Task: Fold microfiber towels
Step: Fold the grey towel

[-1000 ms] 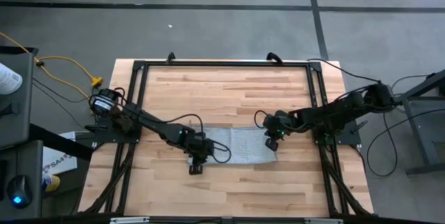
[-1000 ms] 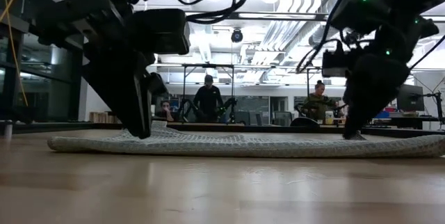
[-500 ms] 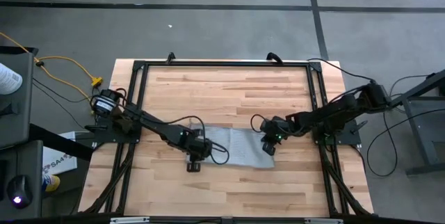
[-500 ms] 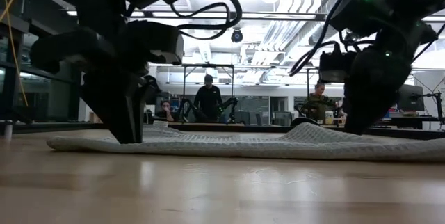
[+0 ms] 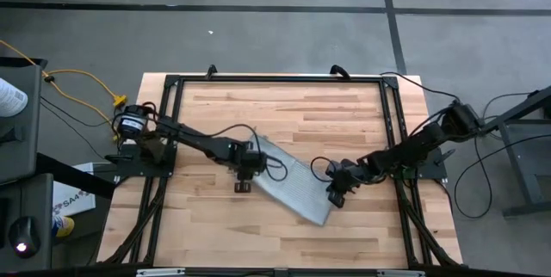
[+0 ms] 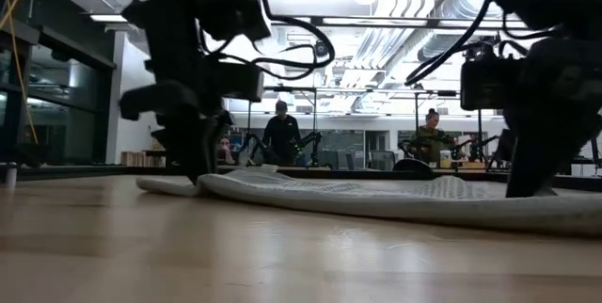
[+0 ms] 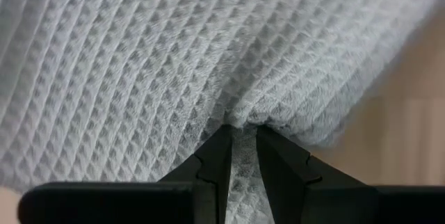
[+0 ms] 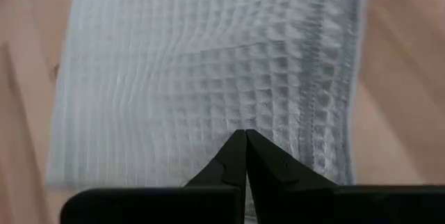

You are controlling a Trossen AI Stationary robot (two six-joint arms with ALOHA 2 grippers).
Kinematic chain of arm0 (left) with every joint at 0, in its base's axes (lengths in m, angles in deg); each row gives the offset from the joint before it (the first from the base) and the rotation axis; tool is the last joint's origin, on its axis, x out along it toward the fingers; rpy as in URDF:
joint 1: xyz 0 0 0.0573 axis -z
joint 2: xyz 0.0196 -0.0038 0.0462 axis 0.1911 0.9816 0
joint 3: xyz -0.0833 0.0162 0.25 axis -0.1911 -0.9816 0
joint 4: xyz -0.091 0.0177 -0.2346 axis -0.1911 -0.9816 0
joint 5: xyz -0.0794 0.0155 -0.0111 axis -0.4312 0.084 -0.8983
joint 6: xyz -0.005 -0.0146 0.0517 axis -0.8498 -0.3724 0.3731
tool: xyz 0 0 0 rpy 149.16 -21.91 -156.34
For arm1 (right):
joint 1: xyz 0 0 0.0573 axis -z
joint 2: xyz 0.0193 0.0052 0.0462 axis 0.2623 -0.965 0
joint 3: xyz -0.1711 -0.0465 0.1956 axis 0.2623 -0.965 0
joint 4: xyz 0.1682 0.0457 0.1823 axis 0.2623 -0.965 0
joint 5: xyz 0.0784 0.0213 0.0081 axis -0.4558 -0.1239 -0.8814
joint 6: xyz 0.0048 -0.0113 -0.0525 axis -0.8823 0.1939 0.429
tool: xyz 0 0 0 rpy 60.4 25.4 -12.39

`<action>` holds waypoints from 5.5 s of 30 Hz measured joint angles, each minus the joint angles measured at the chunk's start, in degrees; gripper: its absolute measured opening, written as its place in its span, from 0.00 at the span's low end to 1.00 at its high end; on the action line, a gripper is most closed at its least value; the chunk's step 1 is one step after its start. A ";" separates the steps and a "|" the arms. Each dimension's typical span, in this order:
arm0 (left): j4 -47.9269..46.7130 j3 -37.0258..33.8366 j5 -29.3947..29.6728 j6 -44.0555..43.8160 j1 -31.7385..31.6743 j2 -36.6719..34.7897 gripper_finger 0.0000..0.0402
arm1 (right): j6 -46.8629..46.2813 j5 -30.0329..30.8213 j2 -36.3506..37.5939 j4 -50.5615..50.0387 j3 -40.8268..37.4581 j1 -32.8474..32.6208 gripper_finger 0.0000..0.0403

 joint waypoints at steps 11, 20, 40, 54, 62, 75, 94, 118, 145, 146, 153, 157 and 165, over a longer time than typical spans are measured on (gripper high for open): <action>0.58 2.12 0.31 8.19 -8.30 0.23 0.18 | -2.86 0.21 -0.06 9.07 -0.01 -4.68 0.00; -4.94 8.88 -2.23 8.77 -8.64 0.46 0.18 | 3.97 3.49 -0.04 9.20 -0.01 -2.00 0.00; -5.49 21.79 -6.28 7.54 10.87 0.24 0.18 | 5.71 -3.93 0.05 4.66 0.09 3.62 0.00; -5.02 21.81 -4.17 8.15 11.18 0.20 0.18 | -1.81 -2.94 -0.98 5.03 0.09 -2.97 0.00; -5.47 21.82 -4.18 5.90 11.18 0.15 0.18 | -0.37 -5.28 -11.06 18.49 0.34 -2.62 0.00; -6.04 21.86 -4.26 3.09 11.74 0.09 0.18 | 12.11 -9.44 -21.46 22.37 12.41 -0.10 0.00; -8.38 21.86 1.51 2.83 18.48 0.09 0.02 | 22.82 -5.62 -11.88 10.60 16.49 2.24 0.00; 2.13 20.24 7.93 -5.35 18.40 6.09 0.05 | 38.99 -17.19 -12.73 14.38 16.70 27.20 0.00; 8.56 20.21 13.29 -15.16 20.19 15.95 0.00 | 44.72 -16.15 -27.30 6.47 29.38 30.34 0.00; 8.53 20.35 13.32 -15.33 20.19 16.12 0.00 | 44.72 -16.20 -27.29 6.11 29.36 30.41 0.00; 7.75 20.35 13.56 -15.57 20.21 16.44 0.00 | 44.94 -12.42 -27.23 1.52 29.40 30.87 0.00; 4.07 20.39 13.55 -16.23 20.21 16.44 0.00 | 44.89 -11.55 -27.14 -1.13 29.43 30.87 0.00; -2.45 20.37 13.81 -16.65 20.21 16.31 0.00 | 42.54 -6.98 -26.25 -6.40 29.50 29.92 0.00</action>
